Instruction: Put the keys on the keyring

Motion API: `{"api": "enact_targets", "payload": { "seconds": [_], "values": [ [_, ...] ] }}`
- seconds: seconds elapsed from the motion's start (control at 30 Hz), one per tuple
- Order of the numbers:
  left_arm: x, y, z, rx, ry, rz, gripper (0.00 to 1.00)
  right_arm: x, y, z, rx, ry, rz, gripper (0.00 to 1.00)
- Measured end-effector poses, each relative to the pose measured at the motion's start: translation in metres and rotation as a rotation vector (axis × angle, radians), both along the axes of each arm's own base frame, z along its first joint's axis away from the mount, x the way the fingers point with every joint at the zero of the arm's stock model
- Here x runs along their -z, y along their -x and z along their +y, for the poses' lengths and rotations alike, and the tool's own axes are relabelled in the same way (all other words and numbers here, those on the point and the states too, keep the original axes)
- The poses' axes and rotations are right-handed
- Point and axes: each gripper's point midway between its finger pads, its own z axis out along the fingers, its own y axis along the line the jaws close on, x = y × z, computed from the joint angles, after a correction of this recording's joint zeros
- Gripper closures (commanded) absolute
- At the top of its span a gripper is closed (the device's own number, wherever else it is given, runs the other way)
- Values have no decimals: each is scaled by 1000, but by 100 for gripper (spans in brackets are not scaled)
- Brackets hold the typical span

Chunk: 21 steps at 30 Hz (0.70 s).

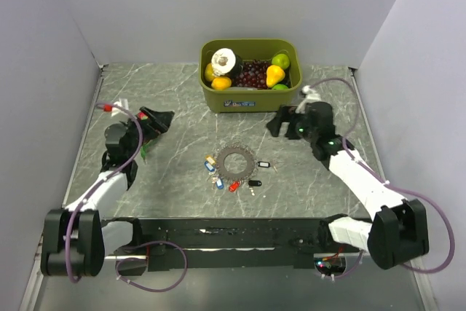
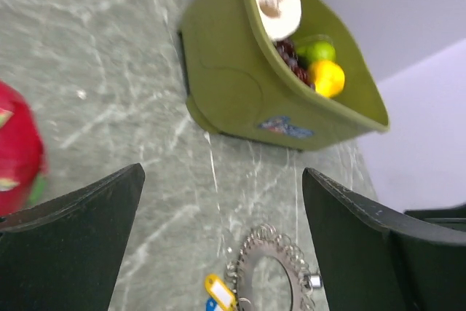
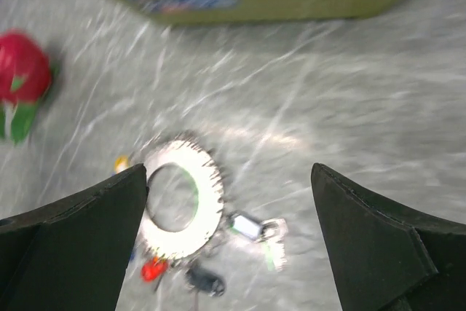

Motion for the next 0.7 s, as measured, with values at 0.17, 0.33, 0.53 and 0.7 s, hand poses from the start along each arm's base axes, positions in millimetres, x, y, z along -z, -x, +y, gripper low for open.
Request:
{"api": "enact_targets", "payload": {
  "seconds": [0.17, 0.33, 0.53, 0.7],
  "values": [
    [10, -13, -52, 136, -28, 84, 4, 14, 13, 52, -143, 32, 63, 0],
    [2, -21, -137, 313, -126, 120, 3, 53, 19, 57, -154, 74, 184, 6],
    [51, -4, -209, 472, -186, 246, 24, 80, 28, 58, -169, 86, 275, 37],
    [123, 23, -227, 529, -260, 434, 50, 109, 50, 57, -195, 93, 361, 59]
  ]
}}
